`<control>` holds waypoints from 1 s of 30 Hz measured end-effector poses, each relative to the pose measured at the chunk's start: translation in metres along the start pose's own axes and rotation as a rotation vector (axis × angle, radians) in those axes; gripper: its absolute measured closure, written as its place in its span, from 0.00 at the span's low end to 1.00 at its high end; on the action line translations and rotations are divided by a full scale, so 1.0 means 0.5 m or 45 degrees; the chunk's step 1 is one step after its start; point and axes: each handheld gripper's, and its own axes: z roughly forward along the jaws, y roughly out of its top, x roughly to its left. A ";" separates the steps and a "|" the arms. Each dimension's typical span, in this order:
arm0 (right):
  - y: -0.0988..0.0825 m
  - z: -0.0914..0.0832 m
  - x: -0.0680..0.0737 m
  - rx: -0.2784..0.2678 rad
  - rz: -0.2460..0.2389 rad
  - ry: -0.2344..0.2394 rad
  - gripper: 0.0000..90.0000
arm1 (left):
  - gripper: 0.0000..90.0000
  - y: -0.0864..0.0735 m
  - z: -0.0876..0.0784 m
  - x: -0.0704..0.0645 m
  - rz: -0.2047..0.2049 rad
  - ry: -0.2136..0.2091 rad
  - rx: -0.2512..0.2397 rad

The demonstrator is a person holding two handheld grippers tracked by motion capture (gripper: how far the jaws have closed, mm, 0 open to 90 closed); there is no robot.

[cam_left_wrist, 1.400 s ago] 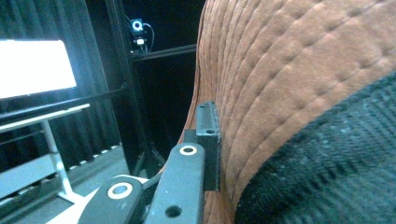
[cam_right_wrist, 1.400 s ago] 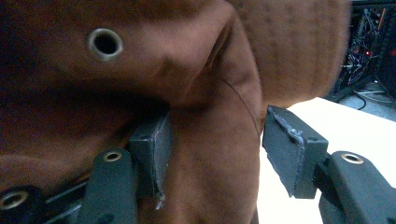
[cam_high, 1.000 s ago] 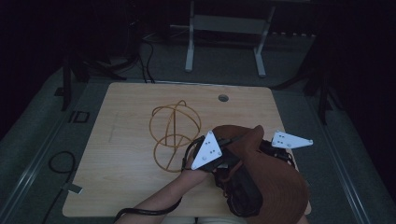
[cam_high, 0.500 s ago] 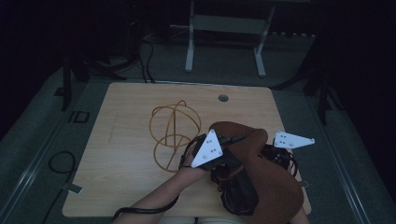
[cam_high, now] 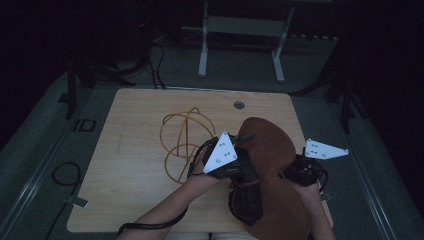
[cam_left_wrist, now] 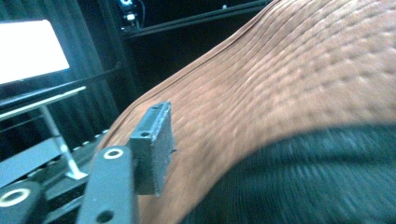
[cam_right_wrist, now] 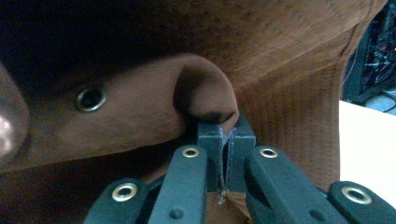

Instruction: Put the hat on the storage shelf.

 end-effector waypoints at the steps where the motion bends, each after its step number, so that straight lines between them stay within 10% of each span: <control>1: 0.002 -0.006 -0.001 -0.005 0.001 -0.016 0.97 | 0.49 0.002 -0.002 0.001 0.004 0.010 0.022; 22: 0.062 -0.073 -0.044 -0.139 -0.007 -0.211 0.97 | 0.47 -0.053 -0.130 0.035 -0.086 0.087 0.242; 30: 0.084 -0.054 -0.064 -0.152 -0.006 -0.247 0.97 | 0.49 -0.098 -0.187 0.027 -0.138 0.004 0.288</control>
